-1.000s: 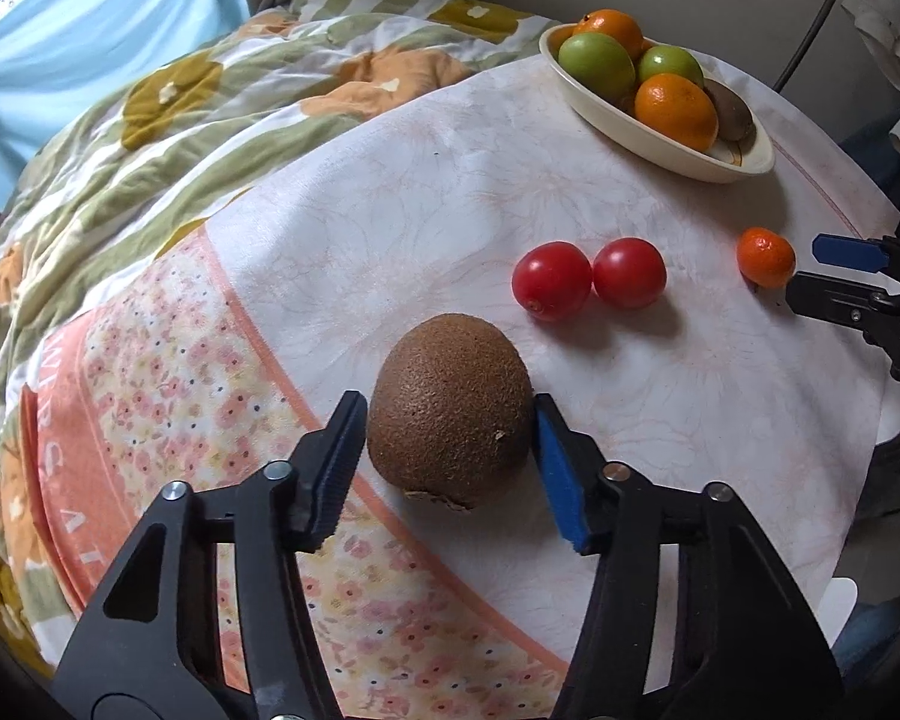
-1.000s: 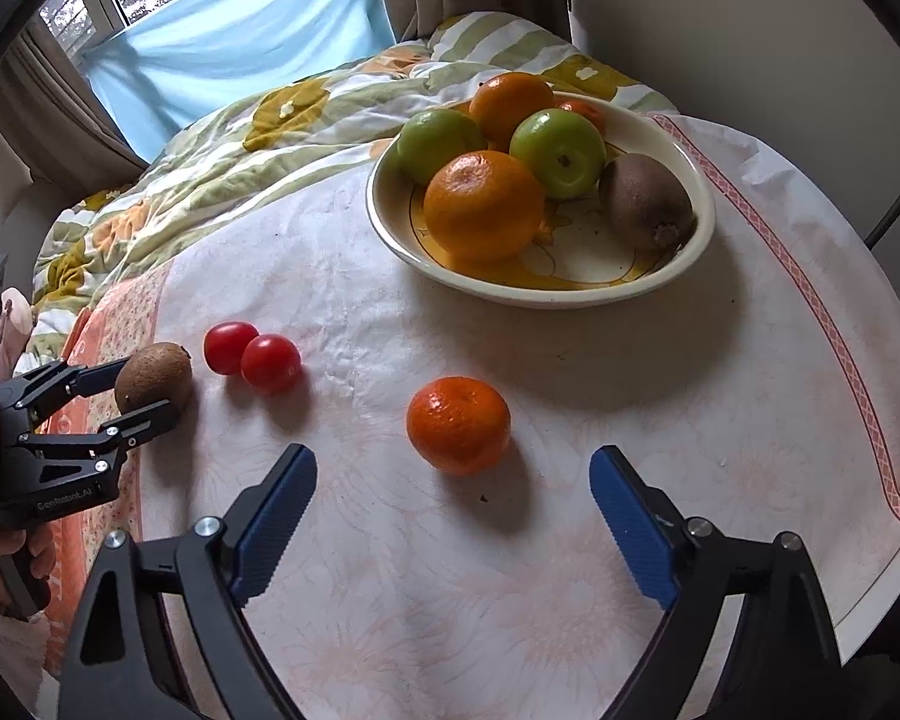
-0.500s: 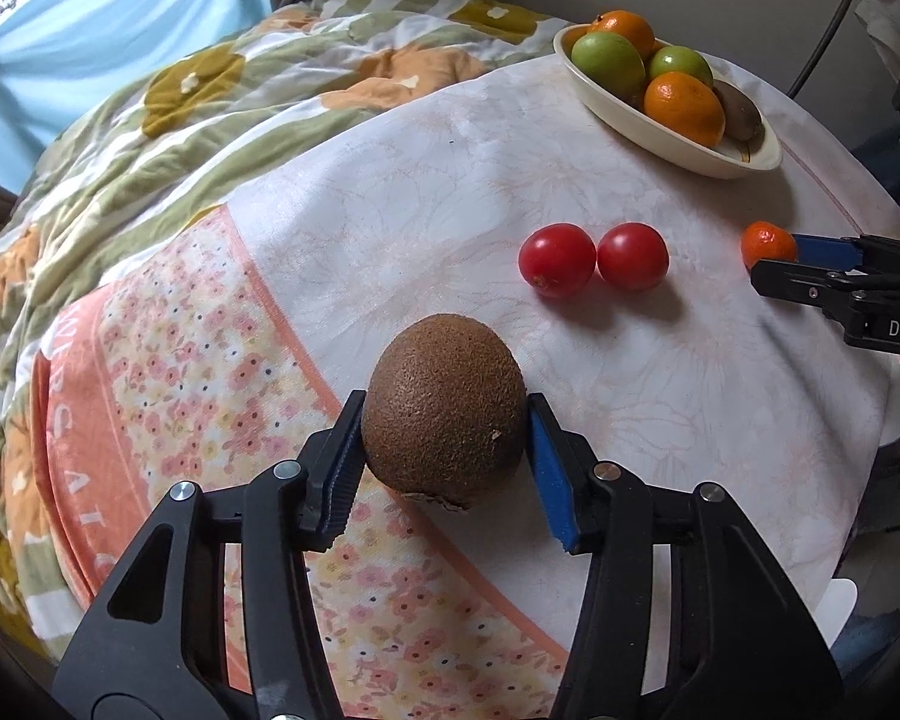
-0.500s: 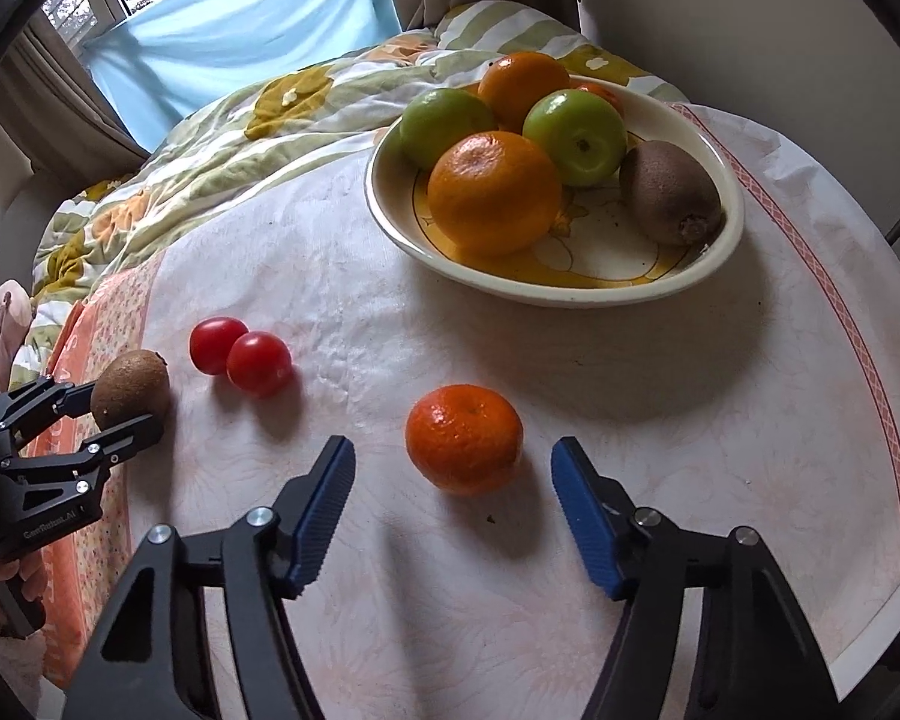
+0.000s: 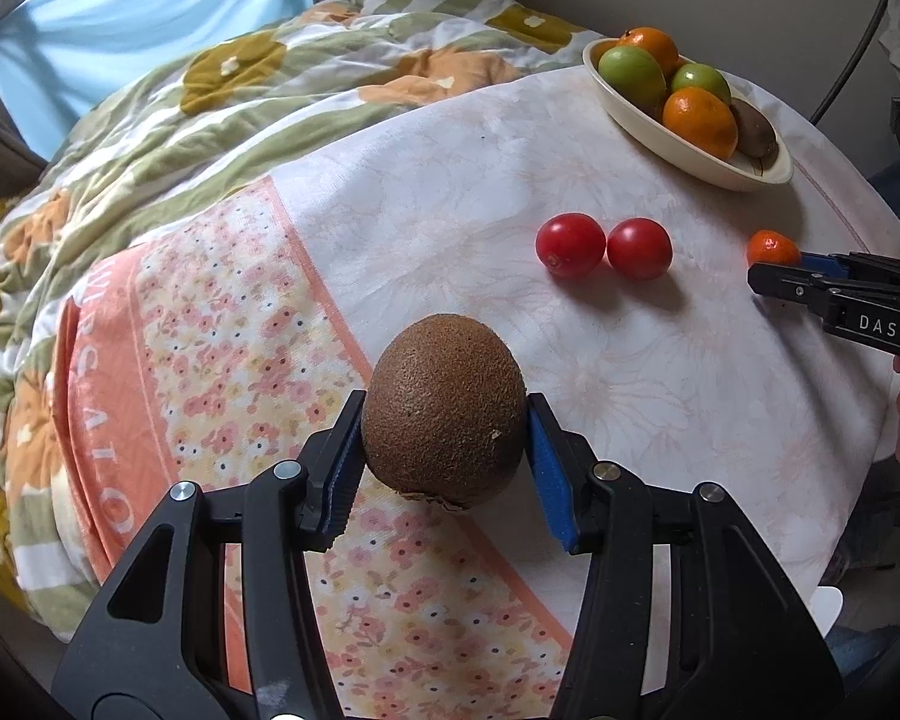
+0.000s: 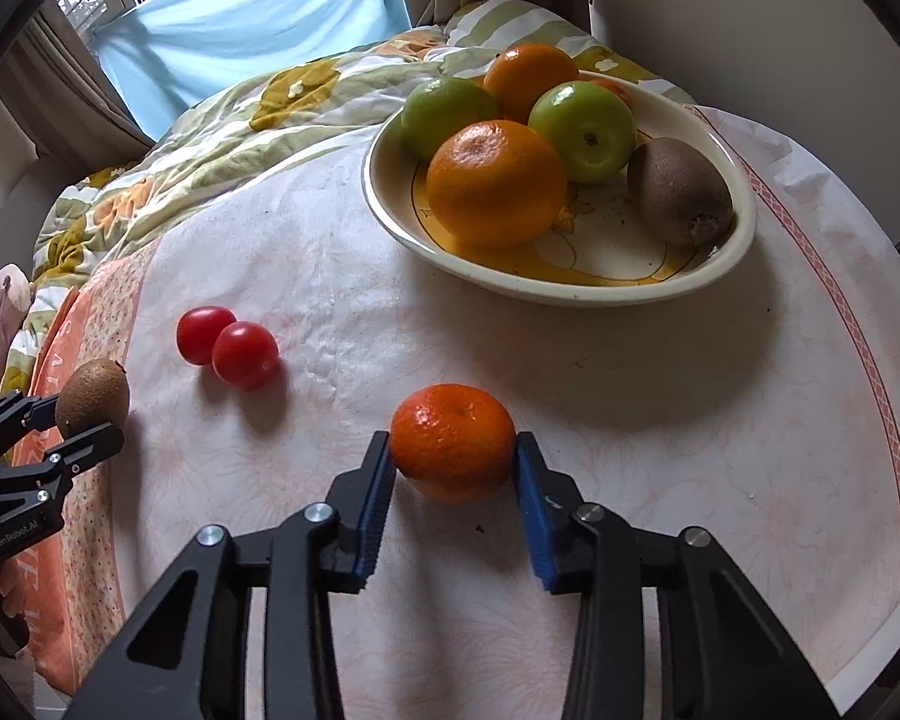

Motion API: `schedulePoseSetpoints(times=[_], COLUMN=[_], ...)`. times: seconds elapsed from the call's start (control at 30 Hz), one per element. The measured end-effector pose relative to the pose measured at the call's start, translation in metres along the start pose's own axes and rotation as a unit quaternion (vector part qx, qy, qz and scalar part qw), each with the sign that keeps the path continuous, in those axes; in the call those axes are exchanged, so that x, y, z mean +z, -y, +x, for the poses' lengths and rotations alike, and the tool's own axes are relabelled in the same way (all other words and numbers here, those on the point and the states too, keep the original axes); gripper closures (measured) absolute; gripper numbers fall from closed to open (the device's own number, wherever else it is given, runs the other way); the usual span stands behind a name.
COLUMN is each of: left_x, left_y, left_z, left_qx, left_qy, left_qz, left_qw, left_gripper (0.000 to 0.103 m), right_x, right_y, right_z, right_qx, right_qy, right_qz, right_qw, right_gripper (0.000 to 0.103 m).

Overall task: Organize fruits
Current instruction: 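Carry the kiwi into the duck bowl and open the left tool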

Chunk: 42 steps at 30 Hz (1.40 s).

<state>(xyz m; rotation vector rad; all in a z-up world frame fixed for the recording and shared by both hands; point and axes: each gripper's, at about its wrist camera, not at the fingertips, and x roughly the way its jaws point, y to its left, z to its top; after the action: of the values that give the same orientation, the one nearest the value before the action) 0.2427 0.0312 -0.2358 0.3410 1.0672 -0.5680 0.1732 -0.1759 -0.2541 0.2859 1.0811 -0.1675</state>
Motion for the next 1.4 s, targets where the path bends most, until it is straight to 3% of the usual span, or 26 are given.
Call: schedulePoseSetpoints(times=[0.4, 0.83, 1.1, 1.4], left_x=[0.01, 0.062, 0.099, 0.135], left_y=[0.031, 0.11, 0.162, 0.206], left_z=[-0.041, -0.093, -0.085, -0.038], left_qx=[0.018, 0.02, 0.02, 0.022], left_qy=[0.021, 0.069, 0.083, 0.072], left_qz=[-0.027, -0.051, -0.046, -0.051], left_qw=[0.9992, 0.9962, 0.9953, 0.9959], left_gripper=[0.053, 0.053, 0.053, 0.053], right_x=[0.006, 0.041, 0.073, 0.103], right_y=[0.014, 0.06, 0.099, 0.141], right_z=[-0.044, -0.111, -0.126, -0.113], right_qx=[0.03, 0.058, 0.071, 0.086], right_qy=[0.028, 0.06, 0.074, 0.071], right_qz=[-0.03, -0.074, -0.1, -0.116], right_qw=[0.999, 0.994, 0.99, 0.987], right_gripper=[0.067, 0.067, 0.067, 0.067])
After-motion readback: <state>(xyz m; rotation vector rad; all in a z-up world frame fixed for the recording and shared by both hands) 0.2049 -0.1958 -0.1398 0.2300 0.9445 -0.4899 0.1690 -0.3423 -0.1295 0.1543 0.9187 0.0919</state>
